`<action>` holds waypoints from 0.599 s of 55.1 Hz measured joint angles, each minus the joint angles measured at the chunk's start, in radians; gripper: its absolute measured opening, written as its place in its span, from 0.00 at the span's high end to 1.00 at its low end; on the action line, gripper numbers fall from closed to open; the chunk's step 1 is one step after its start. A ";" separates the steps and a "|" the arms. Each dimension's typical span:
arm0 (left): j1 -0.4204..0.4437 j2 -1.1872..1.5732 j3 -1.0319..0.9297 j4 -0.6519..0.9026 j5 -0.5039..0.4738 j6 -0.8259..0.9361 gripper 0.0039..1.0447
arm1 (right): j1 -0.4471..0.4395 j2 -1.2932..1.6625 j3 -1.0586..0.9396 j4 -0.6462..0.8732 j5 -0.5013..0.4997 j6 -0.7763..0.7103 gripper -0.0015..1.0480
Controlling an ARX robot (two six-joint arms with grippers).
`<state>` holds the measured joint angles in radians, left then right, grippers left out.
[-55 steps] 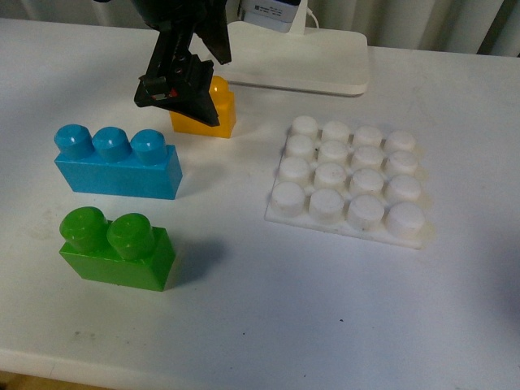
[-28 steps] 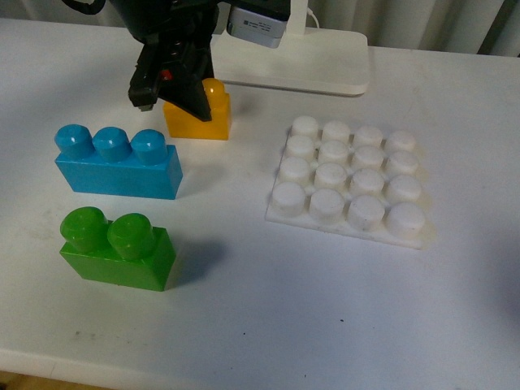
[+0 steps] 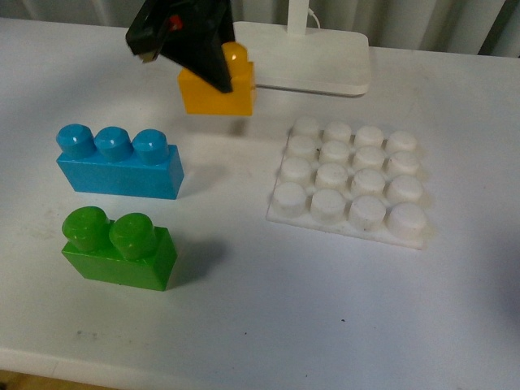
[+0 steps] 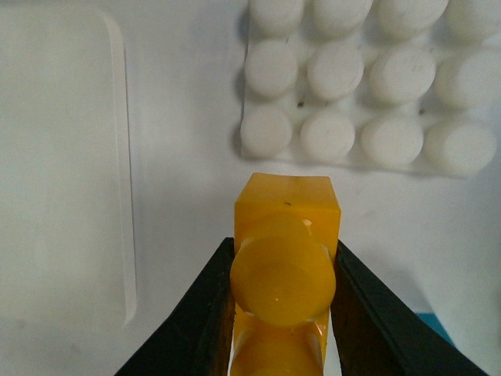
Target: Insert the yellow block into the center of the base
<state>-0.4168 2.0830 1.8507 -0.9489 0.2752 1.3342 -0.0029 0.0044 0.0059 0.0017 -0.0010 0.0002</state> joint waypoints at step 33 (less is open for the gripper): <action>-0.163 0.140 0.144 -0.027 0.016 -0.034 0.72 | 0.000 0.000 0.000 0.000 0.000 0.000 0.09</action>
<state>-0.5793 2.2230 1.9949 -0.9764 0.2916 1.3006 -0.0029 0.0044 0.0059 0.0013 -0.0010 0.0002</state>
